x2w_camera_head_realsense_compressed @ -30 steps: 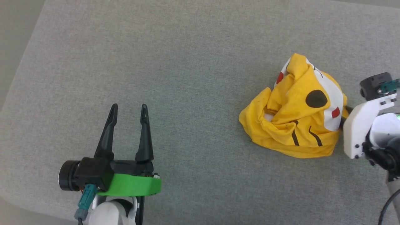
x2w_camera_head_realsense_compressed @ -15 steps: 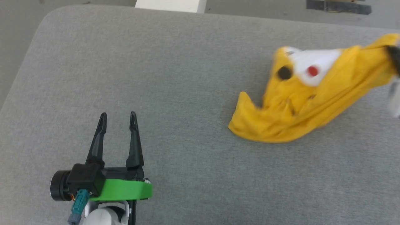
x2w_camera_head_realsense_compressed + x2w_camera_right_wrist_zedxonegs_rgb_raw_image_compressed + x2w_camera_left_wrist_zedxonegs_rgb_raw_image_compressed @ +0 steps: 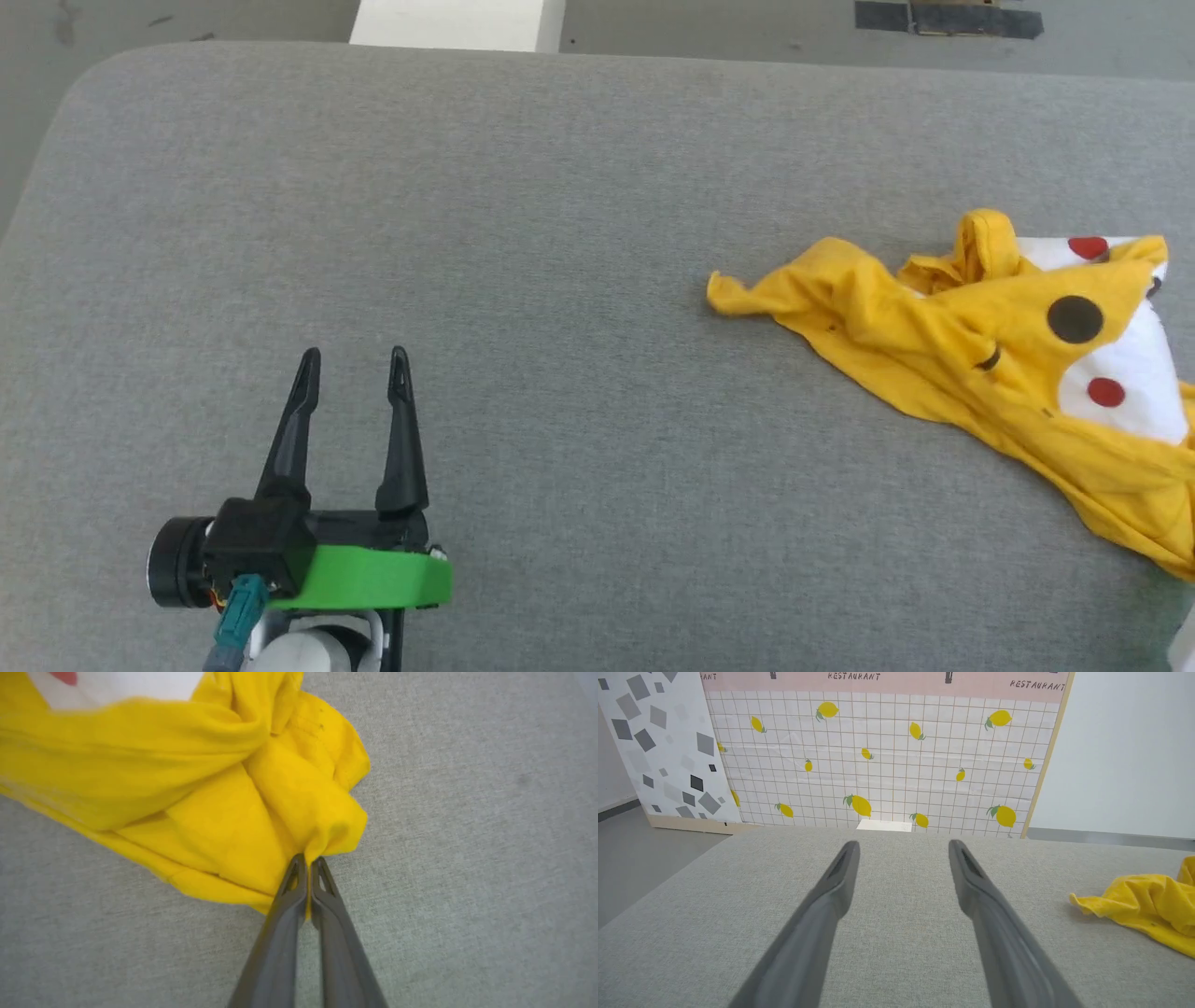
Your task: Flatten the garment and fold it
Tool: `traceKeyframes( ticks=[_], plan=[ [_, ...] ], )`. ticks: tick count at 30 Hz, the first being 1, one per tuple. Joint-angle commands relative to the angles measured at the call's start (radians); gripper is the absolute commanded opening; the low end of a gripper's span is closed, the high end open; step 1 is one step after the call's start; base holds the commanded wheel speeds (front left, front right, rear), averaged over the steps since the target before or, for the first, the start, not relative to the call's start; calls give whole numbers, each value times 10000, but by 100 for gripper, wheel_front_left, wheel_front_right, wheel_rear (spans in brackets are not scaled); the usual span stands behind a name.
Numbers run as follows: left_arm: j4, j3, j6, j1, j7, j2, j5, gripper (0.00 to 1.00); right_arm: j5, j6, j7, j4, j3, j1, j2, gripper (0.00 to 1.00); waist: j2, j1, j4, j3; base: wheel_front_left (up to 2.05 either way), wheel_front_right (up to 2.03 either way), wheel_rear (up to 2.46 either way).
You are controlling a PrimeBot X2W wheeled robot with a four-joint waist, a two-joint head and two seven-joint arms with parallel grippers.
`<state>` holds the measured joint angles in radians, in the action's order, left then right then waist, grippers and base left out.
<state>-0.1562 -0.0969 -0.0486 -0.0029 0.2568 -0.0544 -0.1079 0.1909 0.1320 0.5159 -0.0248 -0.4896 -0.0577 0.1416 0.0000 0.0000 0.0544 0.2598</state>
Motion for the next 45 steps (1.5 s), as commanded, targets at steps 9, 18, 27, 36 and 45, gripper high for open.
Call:
traceKeyframes(
  ticks=[9,18,27,36,45],
  plan=[
    [159,-53,69,-39,49,41,-51,100,289,-13,-501,1505,1912,1509,542,100,0,0,-274,-303,0,0,0],
    [152,-293,-15,-84,49,41,-252,100,1219,-13,1025,2954,4867,3064,1390,100,0,0,298,-94,0,0,0],
    [256,-607,-26,-442,49,41,-372,100,832,-13,1805,843,6353,4767,2169,100,0,0,1155,679,0,0,0],
    [363,-870,-101,-730,49,41,-457,100,860,-13,2064,-1059,6652,5357,2374,16,0,0,1572,1080,0,0,0],
    [551,-722,-109,-611,49,41,-386,100,1319,-13,975,-370,7287,5945,2305,0,0,0,1290,329,0,0,0]
  ],
)
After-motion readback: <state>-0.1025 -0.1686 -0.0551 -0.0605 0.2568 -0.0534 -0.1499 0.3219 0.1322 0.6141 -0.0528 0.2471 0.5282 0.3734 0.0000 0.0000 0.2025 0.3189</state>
